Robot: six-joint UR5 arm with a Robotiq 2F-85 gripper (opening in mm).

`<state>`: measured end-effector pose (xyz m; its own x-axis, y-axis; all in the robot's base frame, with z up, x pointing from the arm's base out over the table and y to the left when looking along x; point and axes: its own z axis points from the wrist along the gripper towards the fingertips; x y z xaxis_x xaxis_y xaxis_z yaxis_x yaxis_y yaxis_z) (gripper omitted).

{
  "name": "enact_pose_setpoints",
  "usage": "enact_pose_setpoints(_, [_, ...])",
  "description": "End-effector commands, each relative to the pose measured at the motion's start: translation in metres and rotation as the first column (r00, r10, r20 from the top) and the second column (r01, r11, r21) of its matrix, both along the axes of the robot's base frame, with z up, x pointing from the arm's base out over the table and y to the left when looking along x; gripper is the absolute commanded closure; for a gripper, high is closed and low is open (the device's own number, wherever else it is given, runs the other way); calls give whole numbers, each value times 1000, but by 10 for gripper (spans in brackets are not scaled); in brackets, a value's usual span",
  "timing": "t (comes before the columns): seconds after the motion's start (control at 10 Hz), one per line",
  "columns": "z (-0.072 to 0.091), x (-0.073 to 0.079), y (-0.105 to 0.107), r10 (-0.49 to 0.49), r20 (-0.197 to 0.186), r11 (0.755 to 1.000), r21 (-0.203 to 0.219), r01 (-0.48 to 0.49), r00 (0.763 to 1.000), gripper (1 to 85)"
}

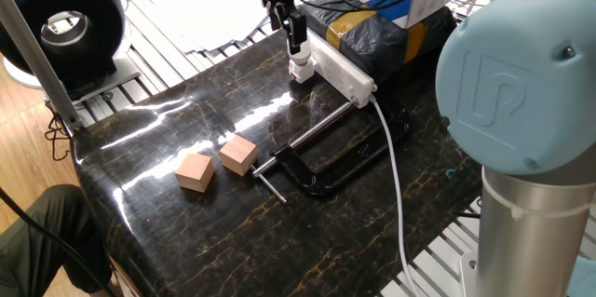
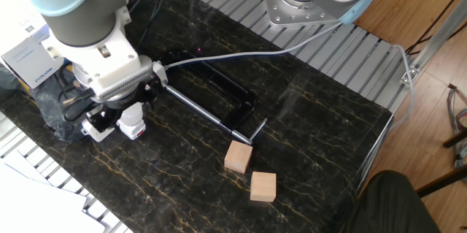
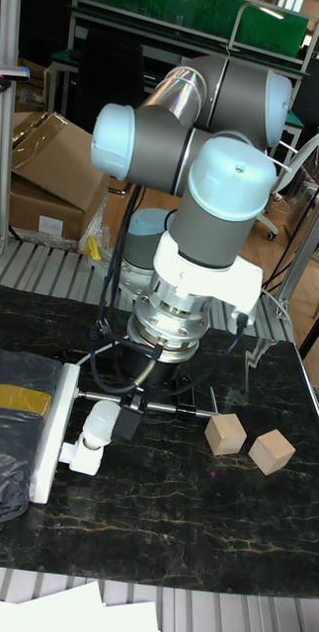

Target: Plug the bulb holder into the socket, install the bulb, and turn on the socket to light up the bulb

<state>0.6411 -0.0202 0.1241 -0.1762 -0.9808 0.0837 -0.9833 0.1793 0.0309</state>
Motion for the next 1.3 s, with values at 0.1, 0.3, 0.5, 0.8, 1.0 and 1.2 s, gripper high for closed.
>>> enact_pose_setpoints(0.1, [3,4,-19,142,20,990,-16,-141,990,107])
enact_pose_setpoints(0.3, [6,-4,-25,161,1,987,9,-161,987,143])
enact_pose_setpoints(0.5, [3,-9,-26,159,2,987,25,-159,987,143])
enact_pose_setpoints(0.8, [-3,-6,-26,170,10,985,25,-170,985,143])
enact_pose_setpoints(1.0, [-9,-6,-23,153,9,988,28,-154,988,143])
enact_pose_setpoints(1.2, [-12,-6,-19,145,10,989,22,-145,989,143])
